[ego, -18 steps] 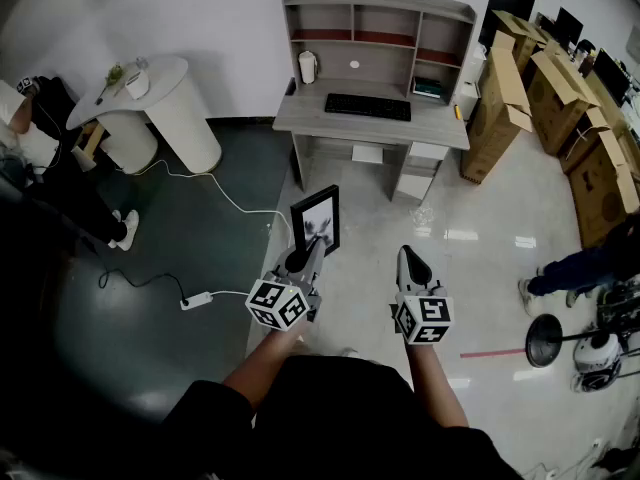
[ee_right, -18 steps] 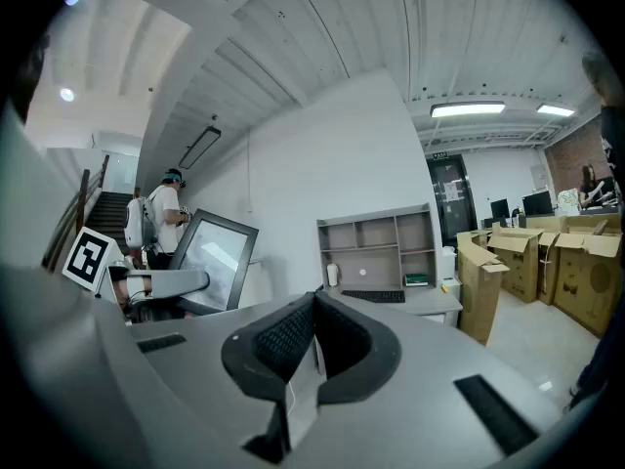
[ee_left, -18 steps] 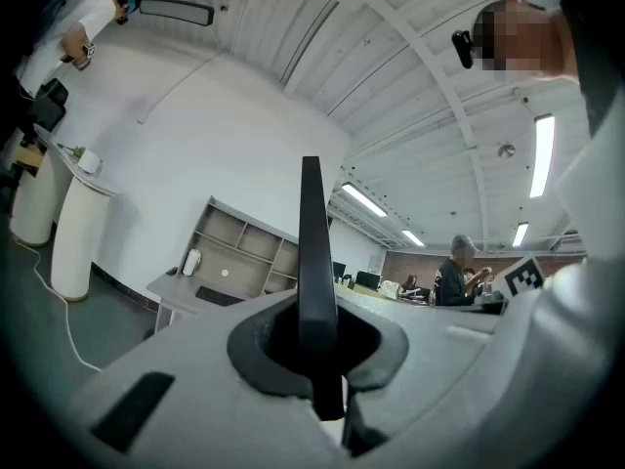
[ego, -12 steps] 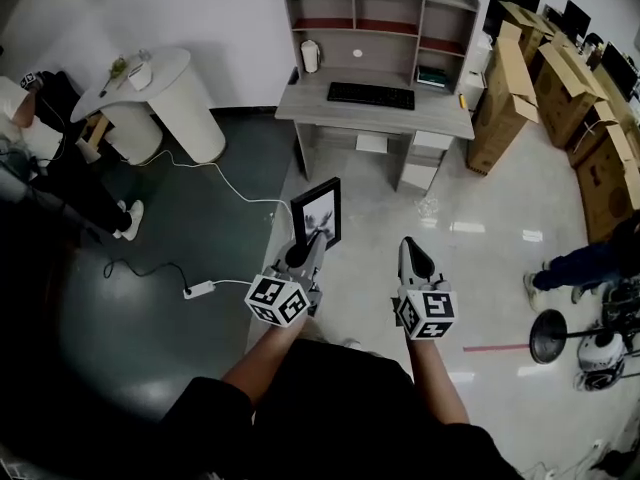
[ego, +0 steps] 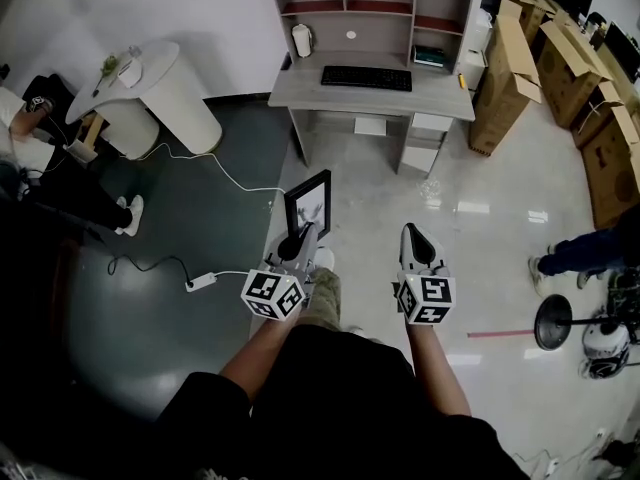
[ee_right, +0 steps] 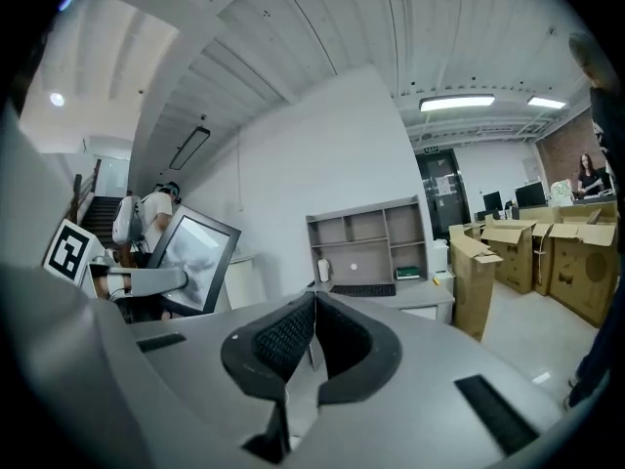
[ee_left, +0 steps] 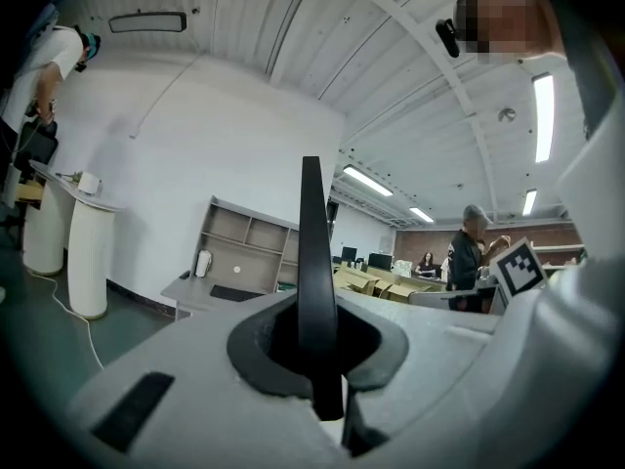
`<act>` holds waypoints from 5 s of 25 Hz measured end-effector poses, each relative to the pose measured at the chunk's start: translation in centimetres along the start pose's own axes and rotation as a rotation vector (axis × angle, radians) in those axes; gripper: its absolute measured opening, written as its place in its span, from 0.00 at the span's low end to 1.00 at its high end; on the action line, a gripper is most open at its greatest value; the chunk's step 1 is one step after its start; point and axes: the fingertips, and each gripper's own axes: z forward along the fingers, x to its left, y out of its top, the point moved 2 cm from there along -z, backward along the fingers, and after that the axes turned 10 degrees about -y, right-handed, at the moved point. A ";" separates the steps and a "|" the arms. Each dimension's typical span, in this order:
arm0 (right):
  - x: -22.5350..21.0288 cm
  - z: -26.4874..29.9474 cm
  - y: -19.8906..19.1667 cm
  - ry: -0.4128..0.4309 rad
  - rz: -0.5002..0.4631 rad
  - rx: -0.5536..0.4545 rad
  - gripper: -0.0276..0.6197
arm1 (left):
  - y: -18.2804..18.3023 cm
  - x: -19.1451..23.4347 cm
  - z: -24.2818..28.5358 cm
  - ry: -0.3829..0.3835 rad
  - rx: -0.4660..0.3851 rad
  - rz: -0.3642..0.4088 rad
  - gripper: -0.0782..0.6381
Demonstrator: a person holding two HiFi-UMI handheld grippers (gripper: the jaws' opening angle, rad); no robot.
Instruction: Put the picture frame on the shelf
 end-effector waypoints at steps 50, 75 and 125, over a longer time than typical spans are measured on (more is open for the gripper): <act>5.4 46.8 4.7 0.050 -0.081 0.203 0.06 | 4.3 40.9 28.1 -0.073 0.035 -0.208 0.14; -12.7 68.1 11.3 0.033 -0.057 0.171 0.06 | 7.0 46.2 54.0 -0.057 0.054 -0.215 0.14; -18.8 81.7 21.4 -0.001 -0.030 0.025 0.06 | 13.5 50.7 88.0 -0.290 0.059 -0.130 0.14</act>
